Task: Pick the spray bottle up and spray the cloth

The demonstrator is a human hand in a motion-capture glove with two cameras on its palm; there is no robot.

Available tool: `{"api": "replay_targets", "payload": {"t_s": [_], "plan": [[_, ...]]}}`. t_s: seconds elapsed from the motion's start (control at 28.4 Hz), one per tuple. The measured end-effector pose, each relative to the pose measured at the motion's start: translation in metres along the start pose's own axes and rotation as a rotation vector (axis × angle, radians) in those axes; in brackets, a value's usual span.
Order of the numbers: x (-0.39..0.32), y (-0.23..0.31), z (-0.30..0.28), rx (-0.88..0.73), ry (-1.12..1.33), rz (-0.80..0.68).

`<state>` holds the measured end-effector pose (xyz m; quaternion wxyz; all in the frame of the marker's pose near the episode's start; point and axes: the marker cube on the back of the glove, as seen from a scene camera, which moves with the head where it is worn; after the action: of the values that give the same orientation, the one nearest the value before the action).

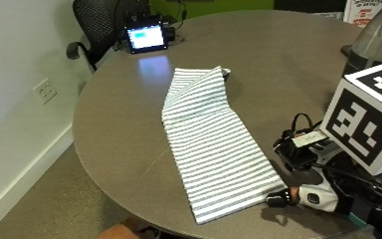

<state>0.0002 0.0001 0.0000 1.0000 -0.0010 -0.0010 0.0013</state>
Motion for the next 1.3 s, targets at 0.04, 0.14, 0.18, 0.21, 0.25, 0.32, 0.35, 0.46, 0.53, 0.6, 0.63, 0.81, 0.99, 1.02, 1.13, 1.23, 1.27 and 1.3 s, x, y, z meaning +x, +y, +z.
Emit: {"api": "replay_targets", "payload": {"t_s": [0.04,0.14,0.18,0.21,0.25,0.32,0.35,0.46,0.53,0.6,0.63,0.81,0.99,1.02,1.13,1.23,1.27,1.3], "plan": [[0.0,0.0,0.0,0.0,-0.001,0.0],[0.0,0.0,0.0,-0.002,-0.004,-0.002],[0.0,0.0,0.0,-0.003,-0.005,-0.003],[0.0,0.0,0.0,-0.003,-0.005,-0.004],[0.001,0.0,-0.001,-0.003,-0.006,-0.005],[0.001,0.0,0.0,-0.003,-0.007,-0.006],[0.001,0.0,0.0,-0.003,-0.009,-0.006],[0.001,0.0,0.0,-0.004,-0.013,-0.003],[0.001,0.0,0.001,-0.005,-0.011,-0.003],[0.0,0.0,0.002,-0.008,-0.006,-0.006],[-0.001,-0.001,0.003,-0.011,-0.004,-0.008],[-0.002,-0.001,0.005,-0.024,-0.006,-0.013],[0.001,0.003,0.004,-0.027,-0.013,-0.006],[0.003,0.005,0.003,-0.025,-0.014,-0.002],[0.008,0.014,0.004,-0.02,-0.027,0.008],[0.017,0.028,0.004,-0.01,-0.054,0.012],[0.022,0.032,0.002,0.002,-0.064,0.014],[0.028,0.035,-0.001,0.021,-0.079,0.02]]}}
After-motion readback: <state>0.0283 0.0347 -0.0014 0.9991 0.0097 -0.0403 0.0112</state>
